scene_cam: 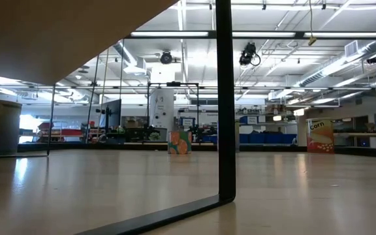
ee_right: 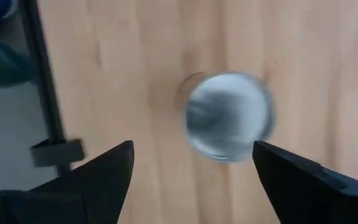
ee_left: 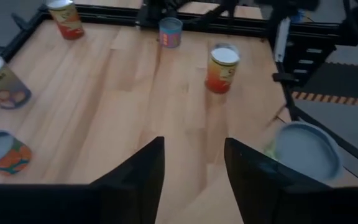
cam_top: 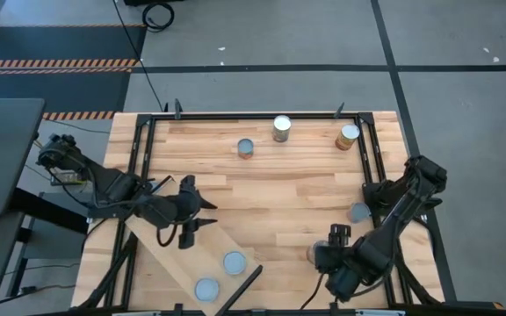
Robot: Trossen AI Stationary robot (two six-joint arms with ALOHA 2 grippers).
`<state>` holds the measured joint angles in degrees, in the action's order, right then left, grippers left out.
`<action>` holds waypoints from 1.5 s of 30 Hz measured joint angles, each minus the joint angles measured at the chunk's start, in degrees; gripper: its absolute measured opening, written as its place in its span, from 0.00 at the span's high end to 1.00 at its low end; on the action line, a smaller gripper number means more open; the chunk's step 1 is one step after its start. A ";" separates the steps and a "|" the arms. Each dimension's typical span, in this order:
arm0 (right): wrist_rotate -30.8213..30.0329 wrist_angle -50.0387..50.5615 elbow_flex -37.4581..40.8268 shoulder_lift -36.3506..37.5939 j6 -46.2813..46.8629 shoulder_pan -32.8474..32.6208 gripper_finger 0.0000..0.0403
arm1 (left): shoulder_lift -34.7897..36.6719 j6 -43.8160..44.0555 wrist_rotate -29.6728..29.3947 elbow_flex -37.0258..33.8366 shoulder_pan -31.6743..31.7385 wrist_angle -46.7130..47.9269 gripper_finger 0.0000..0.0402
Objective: Pick and place cans onto a shelf
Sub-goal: Put the canned corn on the shelf
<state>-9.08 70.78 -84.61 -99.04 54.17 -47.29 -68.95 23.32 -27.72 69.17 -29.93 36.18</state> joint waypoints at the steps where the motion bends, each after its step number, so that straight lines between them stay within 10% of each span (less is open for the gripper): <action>1: 0.84 -1.54 1.01 0.17 0.00 0.43 0.16 | 0.00 -0.01 -0.55 -0.01 0.22 0.00 0.56; 26: 7.47 -5.51 6.89 0.47 -6.16 8.04 0.01 | -0.02 0.40 -0.97 0.00 0.69 0.07 0.54; 45: 7.93 -10.34 11.99 0.45 -5.29 10.39 0.18 | 2.78 0.21 -0.53 0.00 -5.16 0.11 0.55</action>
<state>-1.14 60.45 -72.62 -98.59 48.88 -36.90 -66.17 23.53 -28.25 69.17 -35.09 36.29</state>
